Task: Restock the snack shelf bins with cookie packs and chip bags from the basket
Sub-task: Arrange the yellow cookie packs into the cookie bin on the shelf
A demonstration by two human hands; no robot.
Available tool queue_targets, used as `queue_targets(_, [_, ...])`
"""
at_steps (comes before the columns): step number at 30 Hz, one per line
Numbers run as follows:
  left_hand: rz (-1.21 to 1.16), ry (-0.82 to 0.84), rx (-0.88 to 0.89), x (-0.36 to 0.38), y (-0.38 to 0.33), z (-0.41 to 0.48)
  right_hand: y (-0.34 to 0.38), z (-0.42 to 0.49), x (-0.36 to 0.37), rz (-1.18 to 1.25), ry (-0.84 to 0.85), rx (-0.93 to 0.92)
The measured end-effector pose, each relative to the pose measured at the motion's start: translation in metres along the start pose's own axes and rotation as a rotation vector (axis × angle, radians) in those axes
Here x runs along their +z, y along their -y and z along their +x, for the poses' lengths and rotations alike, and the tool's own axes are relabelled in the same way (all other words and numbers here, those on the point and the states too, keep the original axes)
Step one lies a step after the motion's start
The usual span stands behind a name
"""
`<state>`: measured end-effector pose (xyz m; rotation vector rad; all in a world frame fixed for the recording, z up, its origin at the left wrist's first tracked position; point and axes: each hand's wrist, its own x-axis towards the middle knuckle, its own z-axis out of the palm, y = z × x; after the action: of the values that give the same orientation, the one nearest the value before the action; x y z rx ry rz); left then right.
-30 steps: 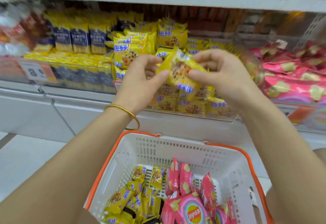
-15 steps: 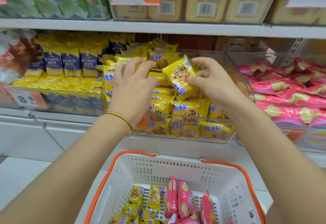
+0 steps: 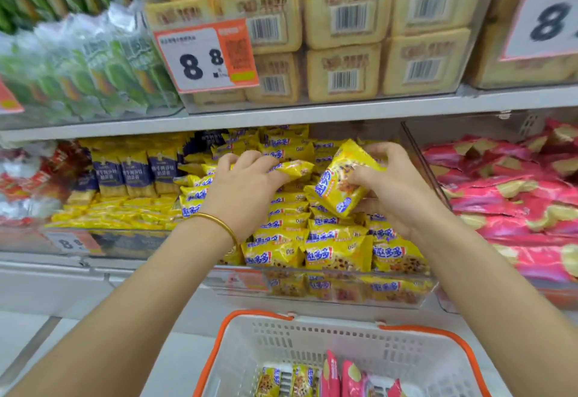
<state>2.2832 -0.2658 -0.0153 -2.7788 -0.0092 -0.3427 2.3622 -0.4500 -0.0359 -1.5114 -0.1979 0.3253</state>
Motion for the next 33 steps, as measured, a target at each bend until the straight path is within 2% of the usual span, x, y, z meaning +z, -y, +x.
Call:
queue_targets(6, [-0.088,0.016,-0.124,0.0,0.007,0.02,0.002,0.006,0.013,0.046,0.041,-0.047])
queue_targets(11, [-0.084,0.02,-0.169,0.0,0.013,0.023,0.0,0.017,0.035,-0.155,0.034,-0.129])
queue_targets(13, [-0.103,0.015,-0.199,-0.001,0.015,0.021,-0.003,0.025,0.044,-0.392,-0.001,-0.167])
queue_targets(15, [-0.126,0.007,-0.228,-0.002,0.017,0.02,-0.005,0.029,0.051,-0.76,-0.066,-0.228])
queue_targets(17, [-0.141,0.003,-0.238,-0.002,0.017,0.018,-0.005,0.03,0.058,-0.945,-0.087,-0.253])
queue_targets(24, [-0.095,0.02,-0.201,0.006,0.012,0.02,0.003,0.025,0.075,-0.839,-0.065,-0.203])
queue_targets(28, [-0.012,-0.01,-0.17,0.009,0.01,0.024,-0.003,0.023,0.079,-0.96,-0.123,-0.228])
queue_targets(33, [0.005,-0.05,-0.159,0.006,0.01,0.017,-0.001,0.021,0.07,-0.881,-0.056,-0.208])
